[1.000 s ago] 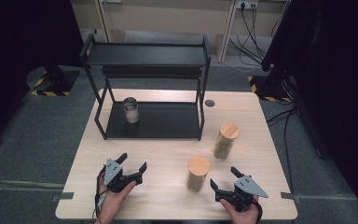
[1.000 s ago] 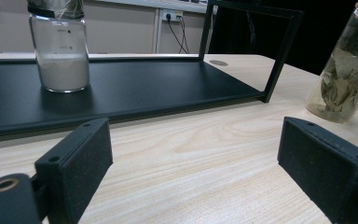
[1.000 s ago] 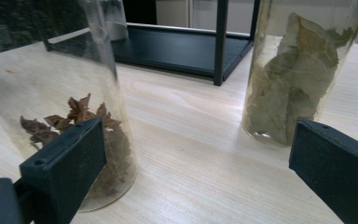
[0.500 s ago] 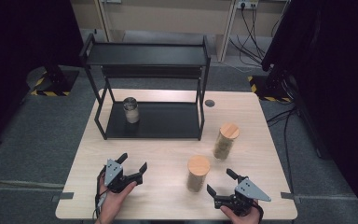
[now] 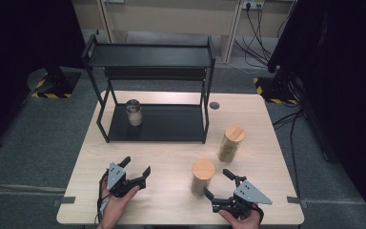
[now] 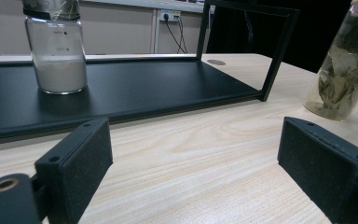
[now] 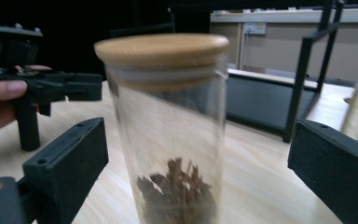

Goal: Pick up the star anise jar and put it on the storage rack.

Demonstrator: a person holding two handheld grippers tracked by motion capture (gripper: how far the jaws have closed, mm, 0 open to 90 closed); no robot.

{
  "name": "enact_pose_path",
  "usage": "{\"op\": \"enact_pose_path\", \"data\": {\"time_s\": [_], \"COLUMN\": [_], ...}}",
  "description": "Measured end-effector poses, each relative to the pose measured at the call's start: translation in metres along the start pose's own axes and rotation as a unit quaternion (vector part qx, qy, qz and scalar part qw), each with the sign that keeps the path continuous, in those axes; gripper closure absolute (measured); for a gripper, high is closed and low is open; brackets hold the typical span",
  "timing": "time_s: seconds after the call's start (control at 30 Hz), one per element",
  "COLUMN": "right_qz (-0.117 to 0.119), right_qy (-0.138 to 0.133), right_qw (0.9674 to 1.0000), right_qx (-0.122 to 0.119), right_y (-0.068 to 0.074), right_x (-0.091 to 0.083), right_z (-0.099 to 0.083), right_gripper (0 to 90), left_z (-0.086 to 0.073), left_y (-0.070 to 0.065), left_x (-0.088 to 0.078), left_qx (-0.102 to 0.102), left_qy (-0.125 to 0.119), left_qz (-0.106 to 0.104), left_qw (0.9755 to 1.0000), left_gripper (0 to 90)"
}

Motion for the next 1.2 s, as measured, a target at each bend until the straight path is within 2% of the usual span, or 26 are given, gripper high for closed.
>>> {"op": "enact_pose_path", "data": {"time_s": [0.3, 0.6, 0.8, 0.97, 1.2], "right_qz": [0.016, 0.015, 0.021, 0.030, 0.022], "right_qy": [0.002, 0.009, 0.015, 0.020, 0.023], "right_qw": [0.9998, 0.9998, 0.9996, 0.9993, 0.9993], "right_qx": [-0.011, -0.013, -0.011, -0.012, -0.017], "right_y": [0.010, 0.008, 0.009, 0.011, 0.012], "right_x": [0.015, 0.027, 0.031, 0.033, 0.034], "right_z": [0.005, 0.005, 0.001, -0.003, -0.002], "right_gripper": [9.2, 14.4, 17.8, 24.3, 25.2], "left_z": [0.000, 0.000, 0.000, 0.000, 0.000], "left_y": [-0.002, -0.003, -0.002, -0.002, -0.002], "left_x": [0.000, 0.000, 0.000, 0.000, 0.000], "left_qx": [0.004, 0.005, 0.003, 0.001, -0.001], "left_qy": [-0.001, -0.002, 0.000, -0.001, -0.002], "left_qz": [-0.003, -0.004, -0.004, -0.005, -0.004], "left_qw": [1.0000, 1.0000, 1.0000, 1.0000, 1.0000], "left_gripper": [9.6, 9.7, 9.7, 9.7, 9.7]}}
Point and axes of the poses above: each handheld gripper's, and its own axes: x roughly forward along the jaws, z roughly out of its top, y roughly to its left, the point moved 8 cm from there along x, roughly forward along the jaws, and after that the axes turned 14 degrees about -y, right-handed, at the moved point
